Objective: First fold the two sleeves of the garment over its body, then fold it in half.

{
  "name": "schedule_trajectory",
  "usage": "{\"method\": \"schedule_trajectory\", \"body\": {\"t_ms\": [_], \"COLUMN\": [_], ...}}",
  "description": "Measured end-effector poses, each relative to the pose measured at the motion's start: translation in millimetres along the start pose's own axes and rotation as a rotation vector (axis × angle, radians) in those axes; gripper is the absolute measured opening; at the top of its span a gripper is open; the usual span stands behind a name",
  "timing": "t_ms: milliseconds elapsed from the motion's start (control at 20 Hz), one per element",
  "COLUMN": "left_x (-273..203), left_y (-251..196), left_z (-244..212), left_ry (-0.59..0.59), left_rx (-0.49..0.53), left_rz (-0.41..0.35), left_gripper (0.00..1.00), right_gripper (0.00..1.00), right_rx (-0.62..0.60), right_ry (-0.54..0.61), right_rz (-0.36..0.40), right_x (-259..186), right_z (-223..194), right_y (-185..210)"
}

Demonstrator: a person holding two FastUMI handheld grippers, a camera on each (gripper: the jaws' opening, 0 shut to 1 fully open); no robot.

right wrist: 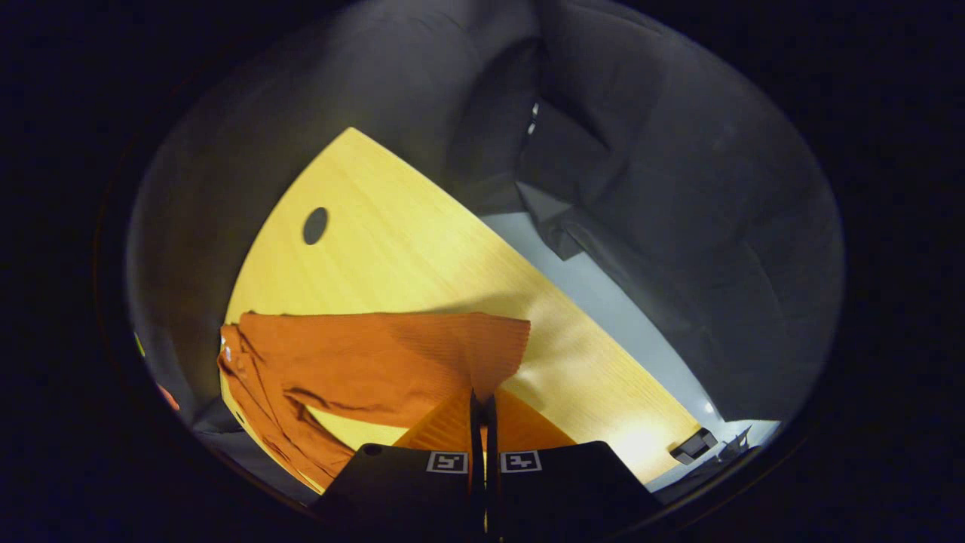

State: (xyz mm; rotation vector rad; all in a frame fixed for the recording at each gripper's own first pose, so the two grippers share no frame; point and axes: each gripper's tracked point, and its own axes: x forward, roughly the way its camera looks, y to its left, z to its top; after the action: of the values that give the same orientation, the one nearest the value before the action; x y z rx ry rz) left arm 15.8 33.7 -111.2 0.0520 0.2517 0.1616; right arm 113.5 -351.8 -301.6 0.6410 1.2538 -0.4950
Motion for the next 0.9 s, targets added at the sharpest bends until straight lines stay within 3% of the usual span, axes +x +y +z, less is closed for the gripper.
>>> {"method": "schedule_trajectory", "body": {"t_ms": [300, 550, 700, 900], "left_x": [0.7, 0.6, -1.7, -6.1], "left_y": [5.1, 26.6, 46.8, 75.4], "left_z": [3.5, -15.7, -26.2, -50.2], "left_ry": [-0.039, -0.029, -0.045, -0.034], "left_rx": [-0.060, -0.046, -0.020, 0.035], "left_rz": [-0.064, -0.088, -0.085, -0.082], "left_gripper": [0.99, 0.99, 0.99, 0.99], "right_gripper": [0.01, 0.01, 0.01, 0.01], "right_rx": [-0.156, -0.346, -0.439, -0.454], "right_ry": [-0.070, -0.078, -0.067, -0.003], "right_rz": [0.205, 0.310, 0.347, 0.366], "right_x": [-75.6, -110.0, -102.1, -58.3], "right_z": [-22.5, -80.7, -124.8, -192.2], "right_y": [137.2, 270.9, 351.0, 445.2]}}
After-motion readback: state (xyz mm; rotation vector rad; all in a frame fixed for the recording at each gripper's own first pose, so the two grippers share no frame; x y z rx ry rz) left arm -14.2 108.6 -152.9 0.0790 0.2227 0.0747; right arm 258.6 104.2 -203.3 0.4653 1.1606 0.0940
